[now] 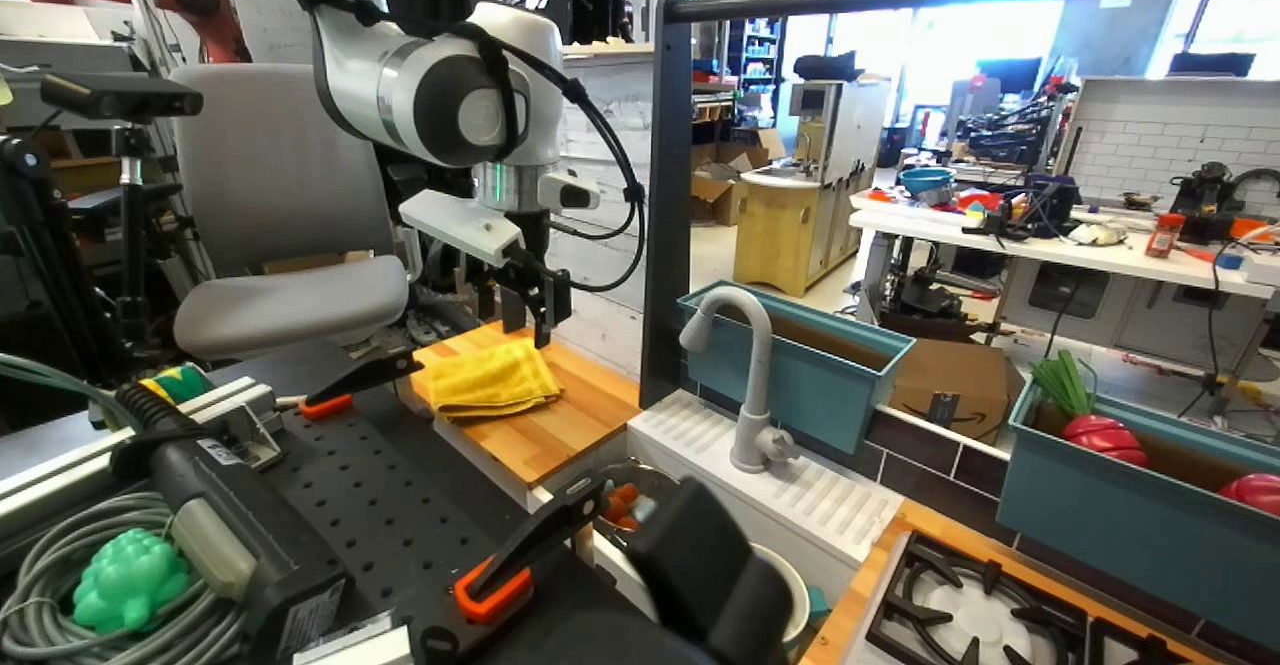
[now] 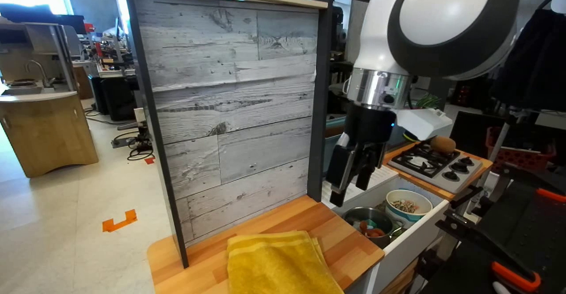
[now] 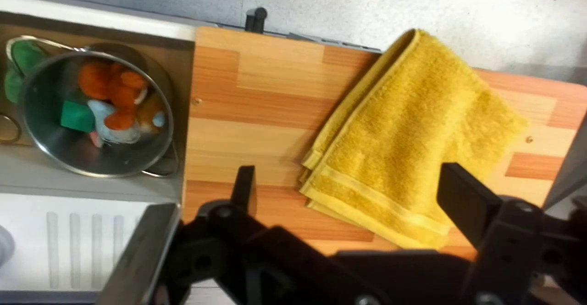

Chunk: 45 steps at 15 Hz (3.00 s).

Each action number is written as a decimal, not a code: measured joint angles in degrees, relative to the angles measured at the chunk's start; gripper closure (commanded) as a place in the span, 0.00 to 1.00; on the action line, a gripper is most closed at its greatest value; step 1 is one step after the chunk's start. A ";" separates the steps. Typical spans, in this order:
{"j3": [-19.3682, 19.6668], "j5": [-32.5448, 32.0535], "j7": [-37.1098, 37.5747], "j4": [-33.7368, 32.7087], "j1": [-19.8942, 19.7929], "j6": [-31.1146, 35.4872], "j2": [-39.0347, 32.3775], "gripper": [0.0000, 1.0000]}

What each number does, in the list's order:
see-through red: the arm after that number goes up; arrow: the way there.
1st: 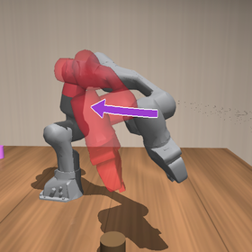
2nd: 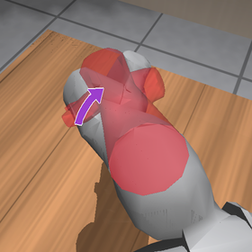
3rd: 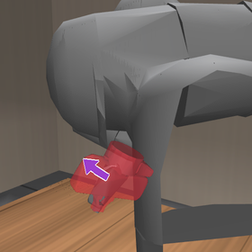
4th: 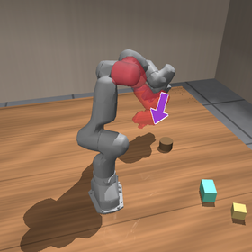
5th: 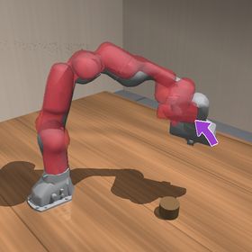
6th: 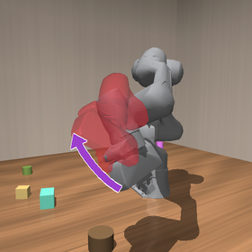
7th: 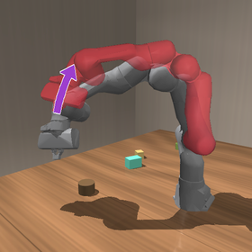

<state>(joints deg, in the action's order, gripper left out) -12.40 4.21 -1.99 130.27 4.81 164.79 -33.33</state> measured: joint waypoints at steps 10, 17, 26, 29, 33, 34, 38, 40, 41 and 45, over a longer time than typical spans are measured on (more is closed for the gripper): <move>-1.43 -0.74 0.15 -28.43 8.42 -2.33 -21.90 0.00; 1.62 -3.81 0.09 -38.36 12.53 -5.85 -31.14 0.00; 1.45 -5.90 -1.58 -33.18 12.87 -6.28 -25.97 0.00; 3.14 -7.45 -1.53 -30.17 14.00 -6.21 -24.51 0.00; 5.70 -9.57 -1.54 -28.80 15.45 -6.39 -25.83 0.00; 5.79 -9.63 -1.58 -28.80 15.45 -6.39 -26.29 0.00; 5.83 -9.65 -1.56 -28.87 15.42 -6.20 -26.57 0.00; 6.72 -9.65 -0.81 -29.17 15.41 -5.02 -26.95 0.00; 8.00 -9.65 -0.18 -29.52 15.43 -3.23 -27.40 0.00; 14.19 -9.64 1.66 -30.97 14.59 4.07 -29.32 0.00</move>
<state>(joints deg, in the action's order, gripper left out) 1.79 -5.43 -0.33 99.31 19.40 168.86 -62.65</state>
